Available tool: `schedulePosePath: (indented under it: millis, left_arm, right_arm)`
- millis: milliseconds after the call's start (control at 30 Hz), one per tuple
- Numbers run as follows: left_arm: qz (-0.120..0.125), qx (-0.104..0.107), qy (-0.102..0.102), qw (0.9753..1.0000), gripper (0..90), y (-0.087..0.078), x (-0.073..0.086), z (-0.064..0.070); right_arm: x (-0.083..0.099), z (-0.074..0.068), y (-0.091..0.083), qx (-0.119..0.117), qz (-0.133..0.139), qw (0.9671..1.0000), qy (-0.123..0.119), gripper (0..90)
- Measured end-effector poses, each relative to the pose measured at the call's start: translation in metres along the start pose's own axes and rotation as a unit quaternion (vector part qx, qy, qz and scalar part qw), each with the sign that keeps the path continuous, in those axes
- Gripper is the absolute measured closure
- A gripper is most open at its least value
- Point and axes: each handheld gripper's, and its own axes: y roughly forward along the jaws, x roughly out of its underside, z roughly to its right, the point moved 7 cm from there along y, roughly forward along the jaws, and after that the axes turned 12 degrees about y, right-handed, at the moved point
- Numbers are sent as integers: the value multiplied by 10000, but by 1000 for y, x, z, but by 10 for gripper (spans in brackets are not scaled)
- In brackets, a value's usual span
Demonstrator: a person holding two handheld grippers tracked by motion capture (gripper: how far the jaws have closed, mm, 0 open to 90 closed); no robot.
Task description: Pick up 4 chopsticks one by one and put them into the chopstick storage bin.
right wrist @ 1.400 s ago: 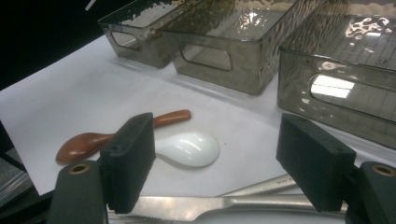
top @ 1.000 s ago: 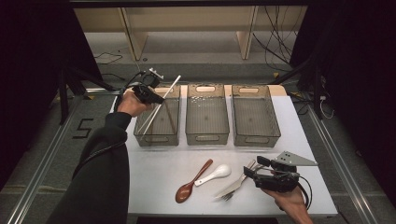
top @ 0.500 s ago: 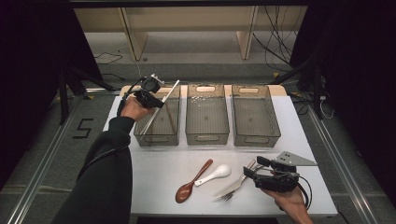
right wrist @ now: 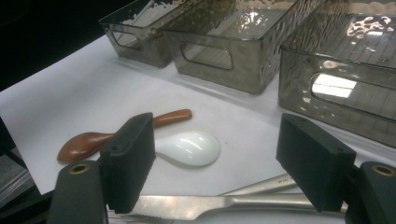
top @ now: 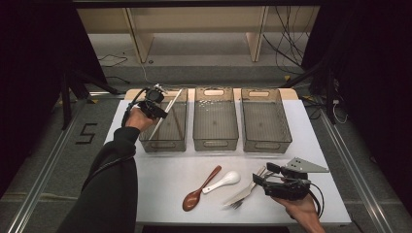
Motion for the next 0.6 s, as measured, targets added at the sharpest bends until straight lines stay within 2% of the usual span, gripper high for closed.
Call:
schedulePosePath:
  millis: [133, 200, 400, 500, 600]
  left_arm:
    - [-70, -7, -82, 9999, 830, 4, 2, 0]
    - [-25, -13, -167, 9999, 819, 3, 2, -1]
    - [93, -45, -438, 9990, 634, -9, 2, 0]
    - [145, -7, -442, 9989, 519, -19, 2, 8]
    - [352, 104, -524, 9980, 391, -31, 1, 20]
  right_arm:
    - [0, 0, -1, 5, 2, 10000, 2, 286]
    - [0, 1, -1, 6, -3, 10000, 11, 286]
    - [0, 0, 0, 7, -8, 10000, 2, 286]
    - [1, 0, 0, 6, -5, 10000, -16, 286]
    - [0, 0, 0, 7, -2, 10000, -19, 286]
